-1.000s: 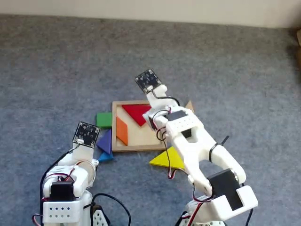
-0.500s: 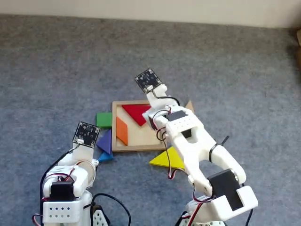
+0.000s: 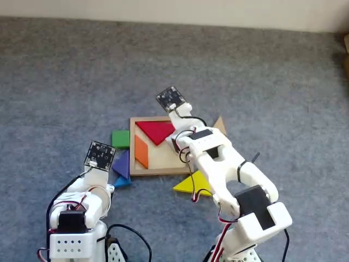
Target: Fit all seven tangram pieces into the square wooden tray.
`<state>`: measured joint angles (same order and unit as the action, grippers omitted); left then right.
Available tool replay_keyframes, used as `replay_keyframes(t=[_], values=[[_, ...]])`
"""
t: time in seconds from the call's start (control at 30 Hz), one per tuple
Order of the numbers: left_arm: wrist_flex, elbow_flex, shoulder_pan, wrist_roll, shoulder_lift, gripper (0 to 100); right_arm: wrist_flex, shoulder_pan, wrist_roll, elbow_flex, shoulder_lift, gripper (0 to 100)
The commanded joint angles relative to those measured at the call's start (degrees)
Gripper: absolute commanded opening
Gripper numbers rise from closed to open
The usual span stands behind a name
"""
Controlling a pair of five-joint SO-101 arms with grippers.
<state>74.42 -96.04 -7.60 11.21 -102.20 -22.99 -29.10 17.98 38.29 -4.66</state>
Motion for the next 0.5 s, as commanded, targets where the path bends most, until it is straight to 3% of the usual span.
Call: replay_keyframes(t=[0.0, 0.27, 0.47], values=[[0.4, -1.1, 1.1, 0.4, -1.5, 1, 1.4, 0.6, -0.5, -2.8, 0.2, 1.1], [0.4, -1.1, 1.1, 0.4, -1.5, 1, 1.7, 0.3, -0.6, -2.9, 2.7, 1.1], [0.4, -1.1, 1.1, 0.4, -1.5, 1, 14.4, 0.4, -0.6, -1.9, 2.4, 1.1]])
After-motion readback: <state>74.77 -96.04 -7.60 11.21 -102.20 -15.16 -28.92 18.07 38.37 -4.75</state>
